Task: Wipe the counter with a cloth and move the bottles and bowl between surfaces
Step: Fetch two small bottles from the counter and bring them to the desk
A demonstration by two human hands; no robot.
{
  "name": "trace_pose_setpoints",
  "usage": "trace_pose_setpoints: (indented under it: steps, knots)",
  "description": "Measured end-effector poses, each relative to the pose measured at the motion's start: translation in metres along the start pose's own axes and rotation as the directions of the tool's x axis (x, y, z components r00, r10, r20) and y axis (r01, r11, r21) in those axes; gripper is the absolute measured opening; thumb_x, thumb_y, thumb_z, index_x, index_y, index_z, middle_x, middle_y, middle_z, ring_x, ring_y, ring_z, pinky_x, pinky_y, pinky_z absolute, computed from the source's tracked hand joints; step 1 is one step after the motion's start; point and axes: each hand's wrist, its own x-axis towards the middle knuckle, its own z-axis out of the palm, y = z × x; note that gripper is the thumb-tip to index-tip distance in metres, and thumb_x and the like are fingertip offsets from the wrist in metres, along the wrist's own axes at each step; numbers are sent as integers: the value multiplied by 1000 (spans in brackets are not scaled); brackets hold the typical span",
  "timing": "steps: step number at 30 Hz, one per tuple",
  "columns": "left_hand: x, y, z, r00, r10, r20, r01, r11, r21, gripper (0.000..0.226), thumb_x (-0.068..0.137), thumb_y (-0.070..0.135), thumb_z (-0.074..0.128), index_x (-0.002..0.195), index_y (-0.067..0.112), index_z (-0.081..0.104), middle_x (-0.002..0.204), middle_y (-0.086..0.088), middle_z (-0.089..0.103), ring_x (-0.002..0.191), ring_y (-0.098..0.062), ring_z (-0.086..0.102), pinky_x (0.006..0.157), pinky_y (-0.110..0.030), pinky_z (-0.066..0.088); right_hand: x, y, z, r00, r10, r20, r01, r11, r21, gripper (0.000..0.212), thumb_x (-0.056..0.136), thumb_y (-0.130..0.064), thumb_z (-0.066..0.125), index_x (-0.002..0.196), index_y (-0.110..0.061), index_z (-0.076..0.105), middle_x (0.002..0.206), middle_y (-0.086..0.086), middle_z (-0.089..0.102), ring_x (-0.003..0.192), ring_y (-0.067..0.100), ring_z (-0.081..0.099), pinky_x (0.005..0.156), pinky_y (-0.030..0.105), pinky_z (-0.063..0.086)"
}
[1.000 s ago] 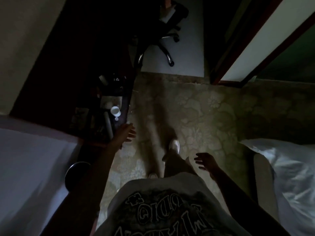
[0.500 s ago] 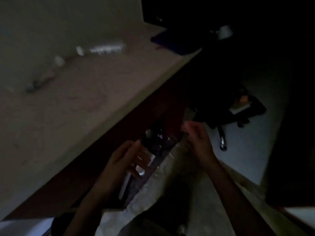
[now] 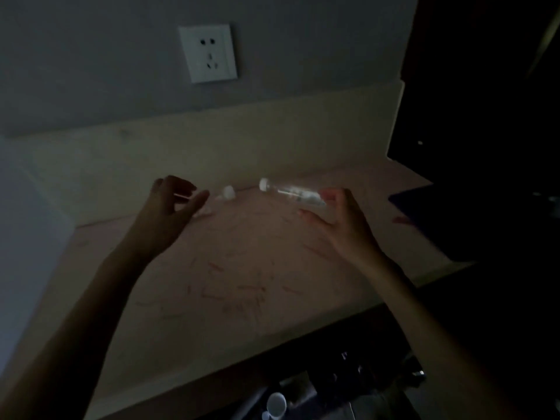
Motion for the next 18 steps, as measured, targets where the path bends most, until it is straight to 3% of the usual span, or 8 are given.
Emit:
trace_pose_setpoints:
  steps: [3,7,13,16,18]
  knots:
    - [30,-17,12,997,55,51,-66,963,261,53,87,44,69,120,4,58,118,-18,52,101,-32,63,92,-42,53,45,-2,12,994,-101,50,110,961,-254,75,72,-69,63,127,-21,47,128,-1,50,116,20,51,97,38,44]
    - [54,-25,31,987,-76,140,-13,840,542,71,83,66,59,130,14,52,129,-11,47,120,-31,53,99,-46,45,93,3,27,980,-136,144,185,894,-408,83,72,-74,60,131,-17,45,132,4,48,124,25,46,102,40,38]
    - [71,-36,44,987,-118,113,-4,673,740,83,83,69,58,139,11,44,141,-12,43,128,-32,47,100,-45,41,132,18,59,962,-140,233,256,756,-602,91,69,-80,55,129,-12,47,132,9,53,125,28,46,101,41,34]
    - [74,-45,50,987,-130,90,9,611,792,87,80,66,63,141,7,44,144,-18,44,126,-35,49,100,-47,42,139,24,64,962,-177,209,273,694,-666,76,78,-70,55,126,-12,48,131,10,56,122,28,48,98,41,34]
    - [77,-52,53,989,-134,57,39,621,783,86,78,64,67,139,7,47,140,-18,47,124,-37,51,100,-49,43,141,27,65,955,-205,215,297,675,-675,72,80,-69,53,124,-12,49,129,11,57,119,29,50,96,40,35]
